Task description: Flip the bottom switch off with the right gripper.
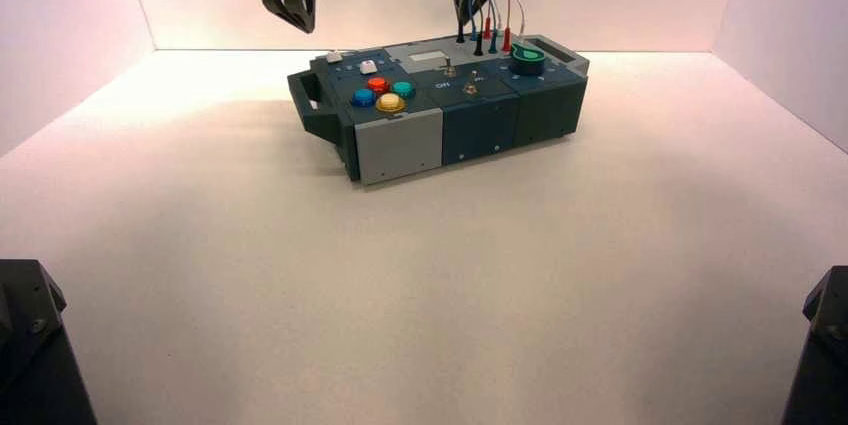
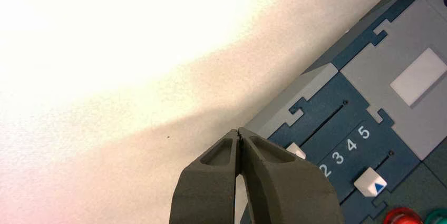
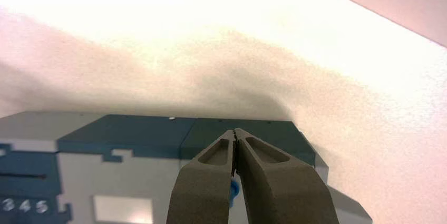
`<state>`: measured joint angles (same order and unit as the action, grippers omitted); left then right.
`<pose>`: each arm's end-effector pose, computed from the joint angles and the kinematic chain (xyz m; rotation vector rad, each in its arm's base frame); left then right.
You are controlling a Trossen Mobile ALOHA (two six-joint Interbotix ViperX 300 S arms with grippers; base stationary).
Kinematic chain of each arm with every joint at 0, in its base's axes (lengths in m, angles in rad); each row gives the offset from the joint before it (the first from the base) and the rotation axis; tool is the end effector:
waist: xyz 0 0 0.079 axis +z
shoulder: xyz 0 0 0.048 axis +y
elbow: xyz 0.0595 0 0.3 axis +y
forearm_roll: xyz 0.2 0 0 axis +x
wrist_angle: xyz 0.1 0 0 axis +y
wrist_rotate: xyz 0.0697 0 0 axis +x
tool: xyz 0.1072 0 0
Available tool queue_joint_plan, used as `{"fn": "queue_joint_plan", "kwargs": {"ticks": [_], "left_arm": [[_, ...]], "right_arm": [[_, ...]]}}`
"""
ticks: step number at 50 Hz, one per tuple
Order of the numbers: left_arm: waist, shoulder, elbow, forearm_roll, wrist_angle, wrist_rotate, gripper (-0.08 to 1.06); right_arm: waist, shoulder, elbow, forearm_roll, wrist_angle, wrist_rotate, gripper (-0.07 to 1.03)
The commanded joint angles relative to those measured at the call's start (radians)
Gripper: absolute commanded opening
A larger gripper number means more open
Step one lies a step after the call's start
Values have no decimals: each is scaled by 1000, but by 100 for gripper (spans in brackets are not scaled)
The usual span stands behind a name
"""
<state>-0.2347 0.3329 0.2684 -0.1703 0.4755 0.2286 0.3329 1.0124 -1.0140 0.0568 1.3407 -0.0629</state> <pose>0.4697 -0.1264 0.0666 0.1532 1.0608 -0.3231 0.5890 0.2140 0.0641 -0.2281 1.3257 0.3616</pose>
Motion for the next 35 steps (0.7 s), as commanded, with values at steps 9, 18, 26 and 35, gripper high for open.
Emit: {"fn": "queue_joint_plan", "kwargs": {"ticks": [9,18,26,35], "left_arm": [[-8,17,-29,2,-25,14,-3],[-8,34,-37,3,-35,18,-3],[-20,52,-43,2,-41,18,-3],[-44,66,-44,3,-107,20,-3]], "right_arm": [[-17,8,-77,3,-9,-21,-2],[-20,29,-83,5,2,-25,-2],[-18,44,-72,6,29,-26,-2],[-20,41,-71,6,35,-26,-2]]}}
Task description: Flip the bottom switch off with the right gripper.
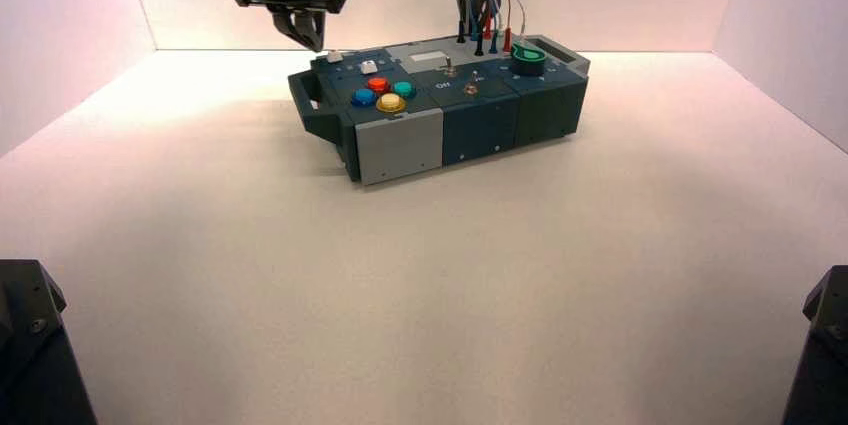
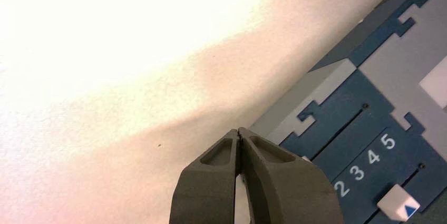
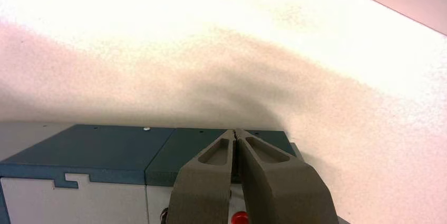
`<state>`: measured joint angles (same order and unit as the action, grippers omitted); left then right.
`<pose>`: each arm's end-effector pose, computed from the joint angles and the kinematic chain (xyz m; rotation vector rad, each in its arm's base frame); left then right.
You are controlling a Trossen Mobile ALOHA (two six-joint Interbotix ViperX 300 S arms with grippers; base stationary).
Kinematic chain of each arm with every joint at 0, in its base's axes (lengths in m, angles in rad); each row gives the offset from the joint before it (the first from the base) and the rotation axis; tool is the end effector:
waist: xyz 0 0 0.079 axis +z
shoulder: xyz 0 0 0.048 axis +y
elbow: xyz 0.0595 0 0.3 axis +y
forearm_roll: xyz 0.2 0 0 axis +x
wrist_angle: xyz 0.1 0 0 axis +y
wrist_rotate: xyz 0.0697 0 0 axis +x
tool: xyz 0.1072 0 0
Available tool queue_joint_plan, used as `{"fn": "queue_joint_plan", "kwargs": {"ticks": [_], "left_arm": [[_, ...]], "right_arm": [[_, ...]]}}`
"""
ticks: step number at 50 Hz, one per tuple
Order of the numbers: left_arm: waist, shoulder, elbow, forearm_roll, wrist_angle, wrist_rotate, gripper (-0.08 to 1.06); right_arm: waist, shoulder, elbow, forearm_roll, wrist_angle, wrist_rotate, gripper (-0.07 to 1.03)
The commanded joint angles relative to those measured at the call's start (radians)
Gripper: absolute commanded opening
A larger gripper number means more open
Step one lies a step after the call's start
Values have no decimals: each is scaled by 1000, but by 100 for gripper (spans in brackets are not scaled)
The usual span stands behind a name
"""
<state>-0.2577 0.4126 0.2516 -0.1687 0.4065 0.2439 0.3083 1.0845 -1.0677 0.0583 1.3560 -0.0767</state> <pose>0.4771 -0.1379 0.0386 0.1817 1.0520 -0.3401 0.5951 0.2001 0.0364 -0.2262 1.3592 0.3500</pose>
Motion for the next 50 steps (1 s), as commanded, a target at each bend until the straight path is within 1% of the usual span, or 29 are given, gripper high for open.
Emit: {"fn": "queue_joint_plan", "kwargs": {"ticks": [1,13,17,29,41,50], "left_arm": [[-25,-12,-29,2,-44,3,-3],[-29,11,-48,0,-63,0,-3],[-32,37,-57,-3,-63,-3,-3],[-40,91,-75,-3,-69,-6,-3],[-75,97,-54,-5,-69,-9,-3],[-89,92,-38,-3,-69,-11,-3]], "right_arm": [[6,-32,-17,5,21,-12,-2],[6,-40,-14,5,26,-14,-2],[6,-38,-11,5,29,-12,-2],[5,-35,-8,5,37,-20,-2],[6,-40,11,5,58,-28,-2],[6,-55,51,5,75,-29,-2]]}}
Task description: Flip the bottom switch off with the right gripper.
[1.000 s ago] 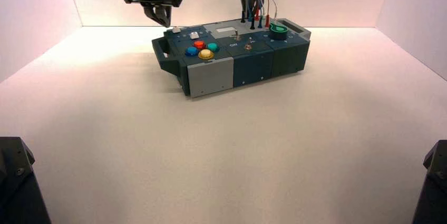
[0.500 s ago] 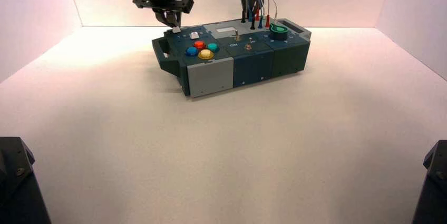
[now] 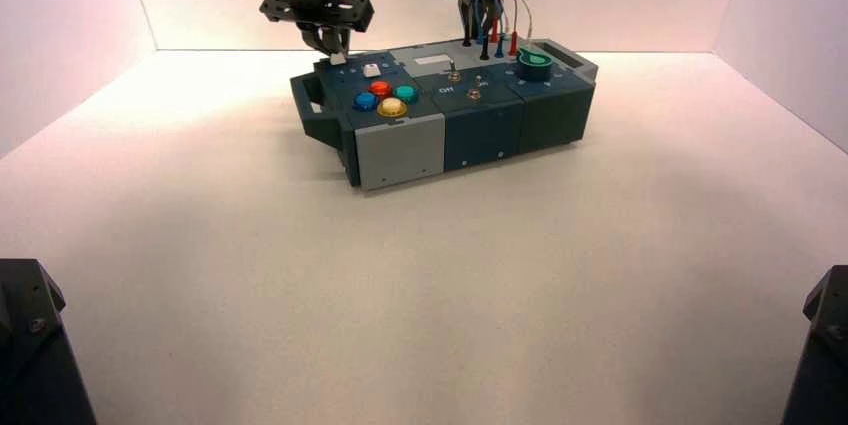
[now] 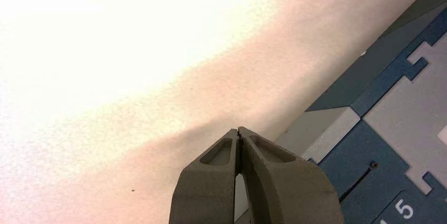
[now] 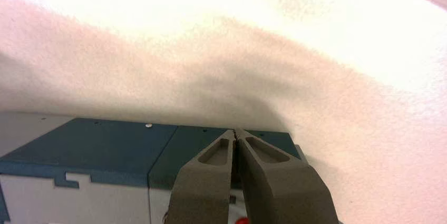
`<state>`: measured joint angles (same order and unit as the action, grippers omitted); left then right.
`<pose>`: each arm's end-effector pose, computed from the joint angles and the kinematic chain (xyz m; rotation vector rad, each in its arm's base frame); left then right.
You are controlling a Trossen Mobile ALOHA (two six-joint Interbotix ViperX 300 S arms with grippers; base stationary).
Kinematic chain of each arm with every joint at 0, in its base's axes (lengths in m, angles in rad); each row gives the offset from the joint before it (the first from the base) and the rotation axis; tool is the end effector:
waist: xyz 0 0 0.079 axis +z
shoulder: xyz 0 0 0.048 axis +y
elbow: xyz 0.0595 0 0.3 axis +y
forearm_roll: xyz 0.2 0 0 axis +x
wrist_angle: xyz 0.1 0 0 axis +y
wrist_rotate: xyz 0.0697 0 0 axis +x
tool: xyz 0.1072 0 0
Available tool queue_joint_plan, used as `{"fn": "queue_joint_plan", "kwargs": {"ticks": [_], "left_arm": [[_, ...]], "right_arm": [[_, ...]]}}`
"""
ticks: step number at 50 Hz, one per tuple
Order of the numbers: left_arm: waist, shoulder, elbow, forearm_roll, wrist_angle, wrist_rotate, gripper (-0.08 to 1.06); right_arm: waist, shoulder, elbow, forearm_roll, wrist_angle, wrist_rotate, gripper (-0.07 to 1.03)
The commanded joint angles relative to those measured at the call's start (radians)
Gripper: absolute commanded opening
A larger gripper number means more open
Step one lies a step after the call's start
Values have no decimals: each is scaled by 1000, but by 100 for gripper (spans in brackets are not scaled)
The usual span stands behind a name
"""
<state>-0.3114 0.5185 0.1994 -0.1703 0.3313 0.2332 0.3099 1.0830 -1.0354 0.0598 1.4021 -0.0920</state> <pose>0.4872 -0.1671 0.0080 0.1988 1.0300 -0.3701 0.5815 0.1972 0.0255 -0.2487 1.4336 0.3611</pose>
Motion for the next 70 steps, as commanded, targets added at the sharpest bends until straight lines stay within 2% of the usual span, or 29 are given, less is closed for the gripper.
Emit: {"fn": "queue_joint_plan", "kwargs": {"ticks": [1,11,17,27,28,30,41,47,48,57,65,70], "left_arm": [[-35,-14,15,-3,6,0,-3],[-40,-26,26,-3,3,0,-3],[-43,-31,35,-3,0,0,-3],[-54,-32,52,-2,-8,0,-3],[-61,-34,55,-3,-9,0,-3],[-67,-35,60,-3,-9,0,-3],[-98,-66,92,-3,-9,-5,-3],[-110,-92,120,-3,-9,-9,-3],[-117,-109,137,-3,-9,-11,-3],[-124,-164,207,-3,-23,-17,-3],[-146,-215,282,-3,-44,-23,-3],[-160,-222,304,-3,-54,-26,-3]], "right_arm": [[3,-57,25,3,31,-14,-2],[5,-107,118,3,18,-17,-2],[5,-161,233,3,-29,-17,-2],[5,-293,492,3,-172,-21,-2],[3,-330,571,0,-213,-21,-2],[3,-353,627,0,-244,-21,-2],[3,-454,851,-2,-364,-23,-2],[3,-497,931,0,-402,-25,-2],[5,-520,968,2,-422,-23,-2],[6,-591,1069,3,-474,-21,-2],[6,-675,1200,3,-535,-18,-2],[6,-703,1236,5,-548,-15,-2]]}}
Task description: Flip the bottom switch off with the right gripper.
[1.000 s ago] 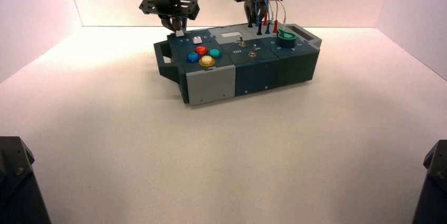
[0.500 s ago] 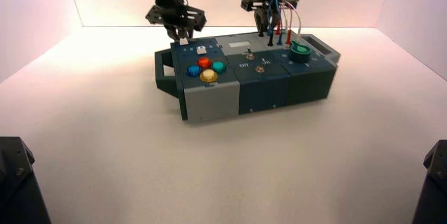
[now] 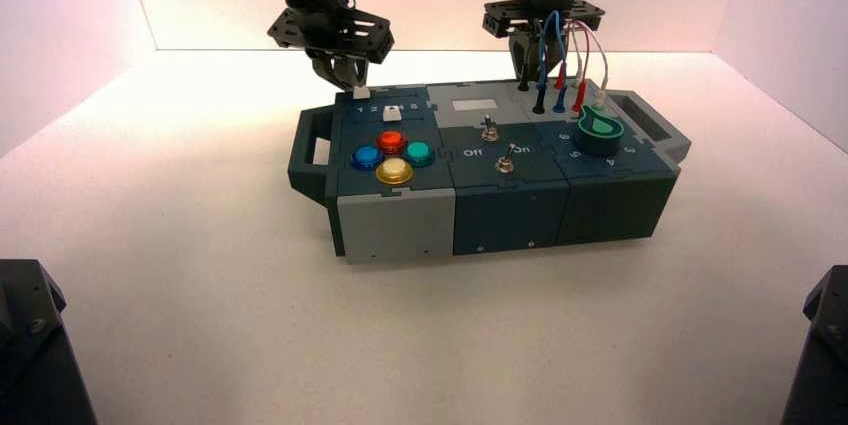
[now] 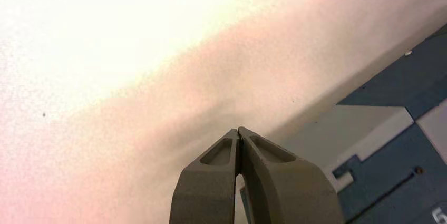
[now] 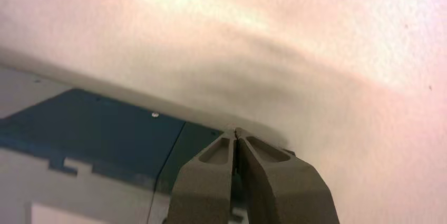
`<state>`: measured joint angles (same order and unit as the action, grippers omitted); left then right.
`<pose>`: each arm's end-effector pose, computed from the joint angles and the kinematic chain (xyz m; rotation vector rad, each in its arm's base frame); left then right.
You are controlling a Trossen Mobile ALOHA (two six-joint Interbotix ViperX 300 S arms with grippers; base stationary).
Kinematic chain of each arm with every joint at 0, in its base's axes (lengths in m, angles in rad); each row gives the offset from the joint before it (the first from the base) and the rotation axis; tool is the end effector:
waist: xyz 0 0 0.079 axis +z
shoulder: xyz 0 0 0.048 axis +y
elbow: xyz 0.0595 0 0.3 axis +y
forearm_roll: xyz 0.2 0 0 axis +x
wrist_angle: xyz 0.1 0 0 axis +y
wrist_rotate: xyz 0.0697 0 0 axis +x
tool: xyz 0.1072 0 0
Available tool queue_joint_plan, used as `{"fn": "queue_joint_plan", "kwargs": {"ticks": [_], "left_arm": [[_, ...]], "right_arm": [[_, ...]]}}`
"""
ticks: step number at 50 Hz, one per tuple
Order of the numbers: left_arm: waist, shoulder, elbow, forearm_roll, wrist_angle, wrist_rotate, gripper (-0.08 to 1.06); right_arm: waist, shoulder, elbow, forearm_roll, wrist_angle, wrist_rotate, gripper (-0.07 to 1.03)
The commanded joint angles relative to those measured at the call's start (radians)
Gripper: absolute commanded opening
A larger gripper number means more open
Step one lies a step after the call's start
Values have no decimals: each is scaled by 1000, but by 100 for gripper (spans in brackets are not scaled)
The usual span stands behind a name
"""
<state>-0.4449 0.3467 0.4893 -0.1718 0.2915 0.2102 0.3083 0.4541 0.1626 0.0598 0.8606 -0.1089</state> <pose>0.3893 -0.1953 0.0070 0.2629 1.1025 -0.4662 0.4230 0.1431 0.0211 -0.2507 1.4612 0.3383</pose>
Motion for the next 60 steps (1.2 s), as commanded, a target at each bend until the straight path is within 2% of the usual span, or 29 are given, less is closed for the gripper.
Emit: {"fn": "queue_joint_plan", "kwargs": {"ticks": [1,21,29,31,36,41,43,46,52,60], "left_arm": [[-29,-52,20,-2,-15,-5,-3],[-58,-54,87,-2,-52,-20,-3],[-58,-55,92,2,-63,-18,-3],[-57,-69,55,8,-40,-11,-3],[-49,-101,-34,23,43,-6,-3],[-41,-132,-101,28,109,-3,-3],[-38,-166,-123,28,144,-6,-3],[-40,-190,-121,28,167,-9,-3],[-38,-255,-80,26,224,-9,-3],[-38,-394,72,26,245,-12,-3]], "right_arm": [[8,-78,44,5,-6,2,-2],[14,-120,141,17,-40,11,-2],[8,-123,112,2,-64,8,-2],[5,-130,64,-18,-57,8,-2],[5,-167,-18,-26,-15,8,-2],[5,-229,-63,-25,26,11,-2],[5,-278,-63,-20,66,14,-2],[5,-314,-44,-20,89,15,-2],[12,-430,57,-14,92,21,-2],[34,-584,204,26,81,31,-2]]}}
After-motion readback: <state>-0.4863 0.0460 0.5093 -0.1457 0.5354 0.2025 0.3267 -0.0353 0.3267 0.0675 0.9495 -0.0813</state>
